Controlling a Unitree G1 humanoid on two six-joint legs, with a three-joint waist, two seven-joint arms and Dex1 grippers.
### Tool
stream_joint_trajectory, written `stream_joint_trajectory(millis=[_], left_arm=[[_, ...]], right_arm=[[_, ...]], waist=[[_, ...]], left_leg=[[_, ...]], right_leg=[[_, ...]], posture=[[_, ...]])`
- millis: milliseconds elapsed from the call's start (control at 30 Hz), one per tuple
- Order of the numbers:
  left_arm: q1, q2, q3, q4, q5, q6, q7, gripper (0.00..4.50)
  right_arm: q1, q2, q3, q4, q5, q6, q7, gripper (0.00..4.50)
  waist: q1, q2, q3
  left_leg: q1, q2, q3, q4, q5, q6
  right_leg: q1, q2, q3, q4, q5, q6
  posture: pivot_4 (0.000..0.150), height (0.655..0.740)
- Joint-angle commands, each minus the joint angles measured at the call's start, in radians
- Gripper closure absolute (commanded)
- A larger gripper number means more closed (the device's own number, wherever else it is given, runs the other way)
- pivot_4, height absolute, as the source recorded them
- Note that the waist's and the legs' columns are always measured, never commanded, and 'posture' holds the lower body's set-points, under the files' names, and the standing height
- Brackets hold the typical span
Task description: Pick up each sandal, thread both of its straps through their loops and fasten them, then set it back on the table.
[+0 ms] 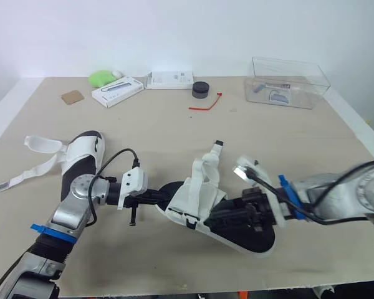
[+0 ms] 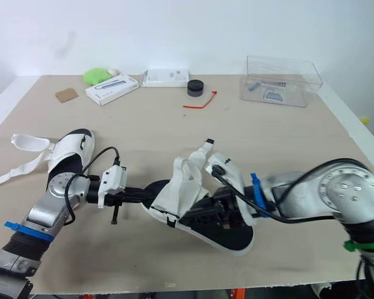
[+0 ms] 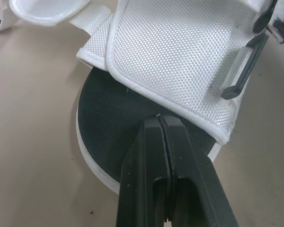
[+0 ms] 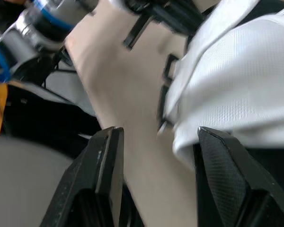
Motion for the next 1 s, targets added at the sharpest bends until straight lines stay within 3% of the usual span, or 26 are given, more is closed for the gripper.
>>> stream_joint_trajectory(millis=[33,167,367,500,1000], left_arm=[[-0.006,0.010,0.003,0.018,0.019,-0.003,0.003,4.50],[-0.014,0.009,0.004,0.029,0.019,-0.004,0.002,4.50],[-0.032,0.007,0.014,0.033,0.011,0.014,0.008,4.50],[-0.042,0.006,0.020,0.051,0.021,-0.001,0.018,4.50],[-0.056,-0.006,0.025,0.064,0.026,-0.007,0.032,4.50]], right_arm=[[0.048,-0.038,-0.071,-0.085,0.016,-0.006,0.113,1.70],[0.106,-0.005,-0.056,-0.116,-0.032,-0.042,0.124,1.70],[0.135,0.144,0.010,-0.094,-0.323,-0.068,0.124,1.70],[0.093,0.209,-0.009,-0.034,-0.393,-0.068,0.142,1.70],[-0.015,0.273,-0.015,0.103,-0.692,-0.028,0.337,1.70]], waist=[[0.000,0.000,0.000],[0.000,0.000,0.000],[0.000,-0.001,-0.001],[-0.001,-0.001,-0.001],[-0.001,-0.001,-0.001]], left_leg=[[0.000,0.000,0.000,0.000,0.000,0.000],[0.001,0.001,0.001,0.001,0.001,0.001],[0.002,0.004,0.002,0.001,0.003,0.002],[0.002,0.005,0.002,0.001,0.005,0.002],[0.002,0.009,0.002,0.001,0.006,0.003]], right_leg=[[0.000,0.000,0.000,0.000,0.000,0.000],[0.001,0.001,0.001,0.000,-0.001,0.003],[0.001,0.005,0.001,0.000,0.002,0.003],[0.000,0.006,0.001,0.000,0.003,0.002],[-0.001,0.011,0.002,0.000,0.006,-0.001]], posture=[[0.150,0.7400],[0.150,0.7400],[0.150,0.7400],[0.150,0.7400],[0.150,0.7400]])
